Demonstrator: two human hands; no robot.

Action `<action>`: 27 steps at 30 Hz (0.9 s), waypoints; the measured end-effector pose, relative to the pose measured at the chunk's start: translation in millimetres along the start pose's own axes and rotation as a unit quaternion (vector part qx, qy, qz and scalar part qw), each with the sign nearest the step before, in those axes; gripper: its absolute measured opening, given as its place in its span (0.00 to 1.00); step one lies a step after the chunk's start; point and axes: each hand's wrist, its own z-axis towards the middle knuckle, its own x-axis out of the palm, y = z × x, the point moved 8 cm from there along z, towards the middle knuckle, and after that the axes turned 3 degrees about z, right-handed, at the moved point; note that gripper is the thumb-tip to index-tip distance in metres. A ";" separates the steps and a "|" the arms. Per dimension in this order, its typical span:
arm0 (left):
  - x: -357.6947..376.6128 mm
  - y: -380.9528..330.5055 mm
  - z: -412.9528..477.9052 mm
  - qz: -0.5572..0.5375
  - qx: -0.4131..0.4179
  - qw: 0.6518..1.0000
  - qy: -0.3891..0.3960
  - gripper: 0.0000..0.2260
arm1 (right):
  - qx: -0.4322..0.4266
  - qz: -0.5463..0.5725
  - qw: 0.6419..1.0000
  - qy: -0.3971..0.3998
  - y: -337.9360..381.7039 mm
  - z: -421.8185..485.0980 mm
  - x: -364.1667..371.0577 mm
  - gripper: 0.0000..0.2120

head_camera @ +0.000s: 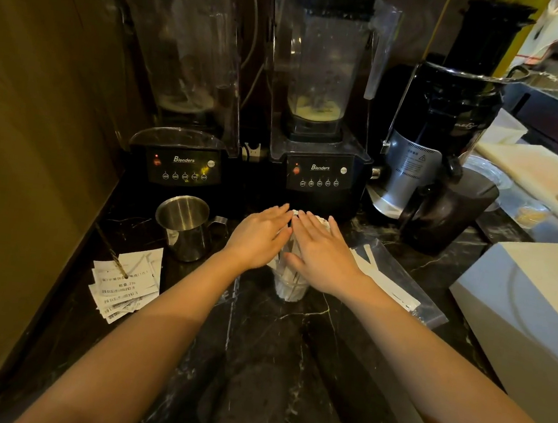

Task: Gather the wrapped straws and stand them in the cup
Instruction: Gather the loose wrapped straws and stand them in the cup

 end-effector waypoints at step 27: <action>-30.5 5.5 -20.7 -0.087 -0.067 0.994 0.001 0.44 | 0.059 0.163 0.984 -0.033 -33.6 -21.0 -23.8 0.41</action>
